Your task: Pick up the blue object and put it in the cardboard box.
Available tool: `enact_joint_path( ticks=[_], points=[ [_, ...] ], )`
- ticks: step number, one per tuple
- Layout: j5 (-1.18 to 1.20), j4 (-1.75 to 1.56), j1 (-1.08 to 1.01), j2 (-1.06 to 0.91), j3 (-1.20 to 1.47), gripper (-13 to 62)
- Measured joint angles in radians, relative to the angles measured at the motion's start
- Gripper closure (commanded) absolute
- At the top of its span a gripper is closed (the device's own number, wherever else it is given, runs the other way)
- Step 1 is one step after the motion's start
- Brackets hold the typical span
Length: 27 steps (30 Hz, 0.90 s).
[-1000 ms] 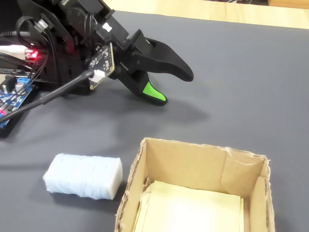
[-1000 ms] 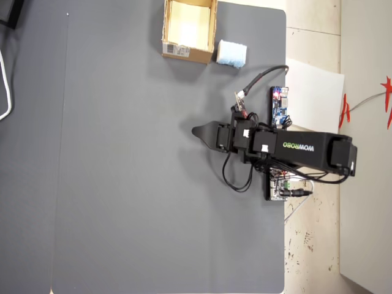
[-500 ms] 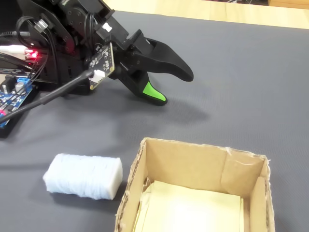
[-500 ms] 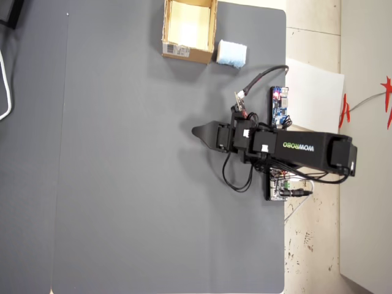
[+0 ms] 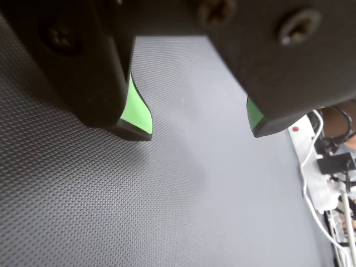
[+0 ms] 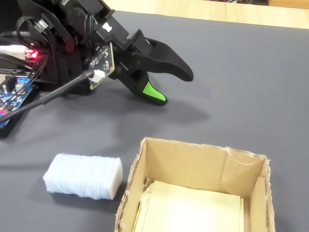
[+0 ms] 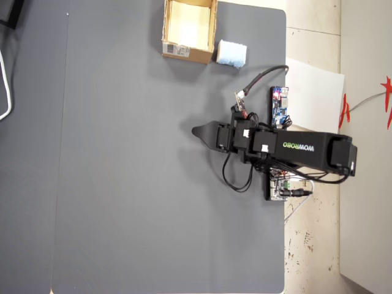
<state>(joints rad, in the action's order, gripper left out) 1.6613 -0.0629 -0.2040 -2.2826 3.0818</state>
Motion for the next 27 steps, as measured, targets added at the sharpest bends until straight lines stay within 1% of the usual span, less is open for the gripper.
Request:
enact_joint_path(
  ticks=[6, 11, 21, 22, 23, 24, 25, 27],
  points=[
    [-0.086, -0.002, 0.000, 0.000, -0.006, 15.4],
    [-0.232, 0.035, -0.003, 0.000, -0.054, 15.3],
    [-0.356, 0.080, -0.038, 0.000, -0.133, 15.4],
    [-0.371, 0.126, -0.052, 0.000, -0.193, 15.4],
    [-0.373, 0.126, -0.054, 0.000, -0.196, 15.4],
    [-0.383, 0.201, -0.075, 0.000, -0.281, 15.4],
    [-0.388, 0.206, -0.077, 0.000, -0.291, 15.4],
    [-0.413, 0.356, -0.100, 0.000, -0.420, 15.5]
  ],
)
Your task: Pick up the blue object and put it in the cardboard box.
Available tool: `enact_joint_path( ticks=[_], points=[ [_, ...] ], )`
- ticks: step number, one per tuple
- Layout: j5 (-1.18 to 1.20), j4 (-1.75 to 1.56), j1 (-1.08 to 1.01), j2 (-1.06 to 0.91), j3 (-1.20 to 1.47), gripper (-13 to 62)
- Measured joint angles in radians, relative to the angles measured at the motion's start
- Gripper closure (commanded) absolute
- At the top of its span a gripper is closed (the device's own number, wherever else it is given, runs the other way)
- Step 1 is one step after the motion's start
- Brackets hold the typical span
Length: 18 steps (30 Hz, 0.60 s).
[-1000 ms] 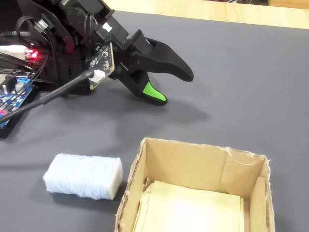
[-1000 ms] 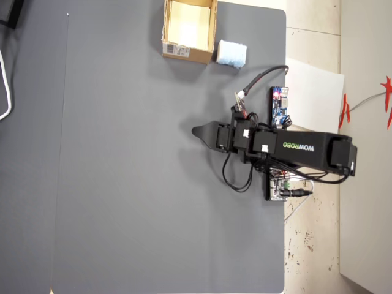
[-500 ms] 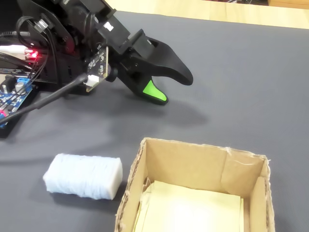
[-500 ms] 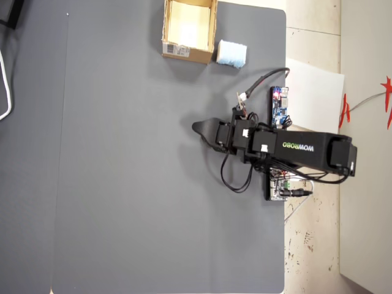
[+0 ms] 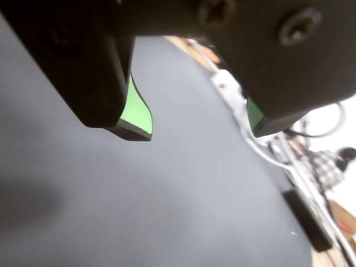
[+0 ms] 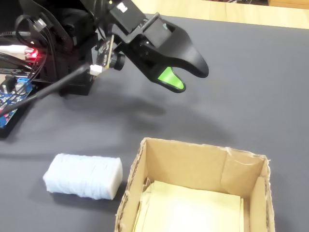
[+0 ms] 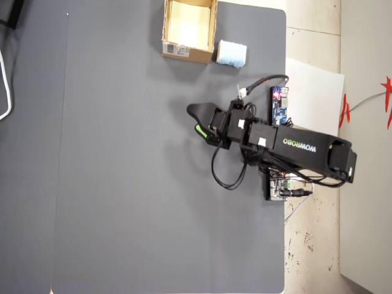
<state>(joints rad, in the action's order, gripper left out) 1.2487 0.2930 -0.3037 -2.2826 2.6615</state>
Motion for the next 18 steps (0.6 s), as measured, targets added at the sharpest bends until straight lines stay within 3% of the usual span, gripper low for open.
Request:
enact_joint_path(
  ticks=[10, 16, 18],
  points=[
    [-0.006, 0.337, -0.103, 0.000, -0.232, 15.7],
    [-0.005, 0.348, -0.183, 0.008, -0.249, 15.8],
    [-0.005, 0.345, -0.334, 0.083, -0.262, 16.1]
  ],
)
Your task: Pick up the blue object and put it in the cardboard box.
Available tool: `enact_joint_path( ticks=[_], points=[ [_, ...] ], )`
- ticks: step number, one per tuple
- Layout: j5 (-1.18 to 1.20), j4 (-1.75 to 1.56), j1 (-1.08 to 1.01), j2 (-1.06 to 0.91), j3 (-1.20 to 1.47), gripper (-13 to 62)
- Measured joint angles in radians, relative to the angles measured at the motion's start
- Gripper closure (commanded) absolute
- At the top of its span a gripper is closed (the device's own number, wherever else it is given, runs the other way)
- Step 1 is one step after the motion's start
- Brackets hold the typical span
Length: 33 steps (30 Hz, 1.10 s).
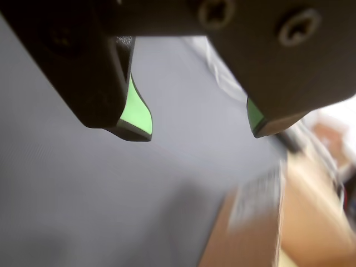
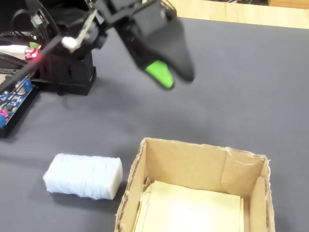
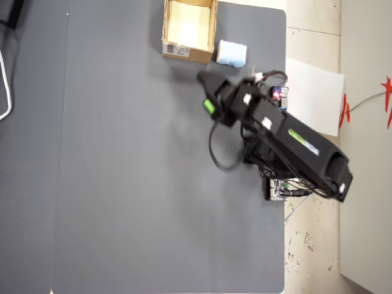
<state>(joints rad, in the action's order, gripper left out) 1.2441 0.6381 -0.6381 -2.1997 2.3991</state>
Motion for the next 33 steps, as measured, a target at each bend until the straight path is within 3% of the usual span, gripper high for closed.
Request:
enact_joint_path(
  ticks=[21, 33],
  points=[
    [0.012, -0.060, -0.537, 0.351, -0.175, 16.3],
    [0.015, 0.046, -0.575, 0.451, -0.176, 16.3]
  ],
)
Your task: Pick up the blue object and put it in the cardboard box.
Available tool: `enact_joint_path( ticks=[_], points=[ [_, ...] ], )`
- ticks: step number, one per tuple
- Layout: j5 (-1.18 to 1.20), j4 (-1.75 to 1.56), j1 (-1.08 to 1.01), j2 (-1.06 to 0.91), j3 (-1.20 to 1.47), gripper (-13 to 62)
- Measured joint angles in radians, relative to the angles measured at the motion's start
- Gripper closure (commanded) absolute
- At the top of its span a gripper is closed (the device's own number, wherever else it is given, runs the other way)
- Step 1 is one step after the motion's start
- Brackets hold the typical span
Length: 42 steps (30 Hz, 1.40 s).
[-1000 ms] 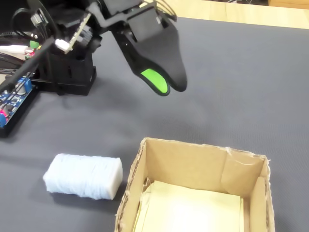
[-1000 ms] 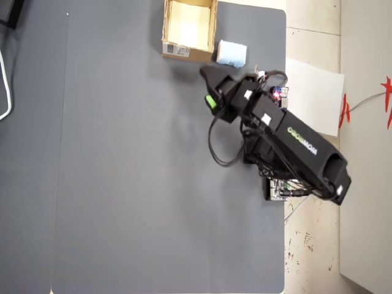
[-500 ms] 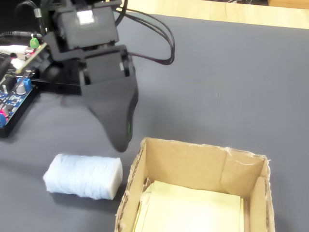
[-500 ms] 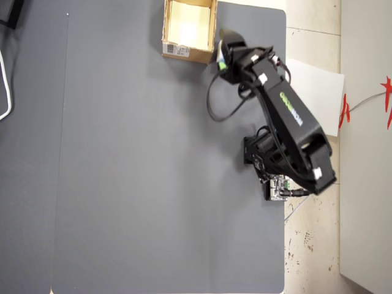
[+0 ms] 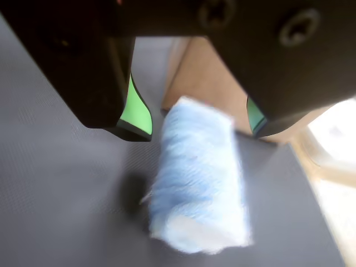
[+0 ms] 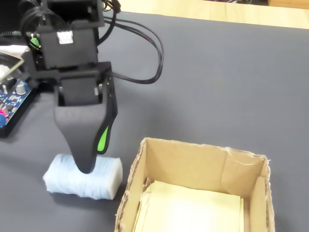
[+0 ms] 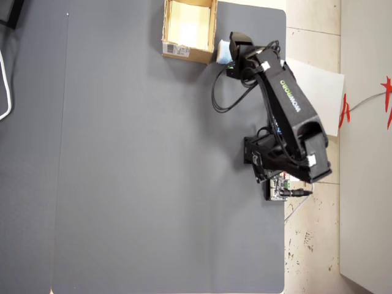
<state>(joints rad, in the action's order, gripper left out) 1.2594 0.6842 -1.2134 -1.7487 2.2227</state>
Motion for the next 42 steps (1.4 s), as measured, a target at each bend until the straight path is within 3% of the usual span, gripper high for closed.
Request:
enact_joint_path(
  ticks=[9, 16, 42],
  points=[
    [0.002, -0.028, -0.018, 0.147, -0.034, 20.6],
    [0.026, -0.158, -0.021, 0.127, 0.023, 32.4],
    [0.380, -0.686, -0.021, -0.038, 0.138, 32.1]
  ],
)
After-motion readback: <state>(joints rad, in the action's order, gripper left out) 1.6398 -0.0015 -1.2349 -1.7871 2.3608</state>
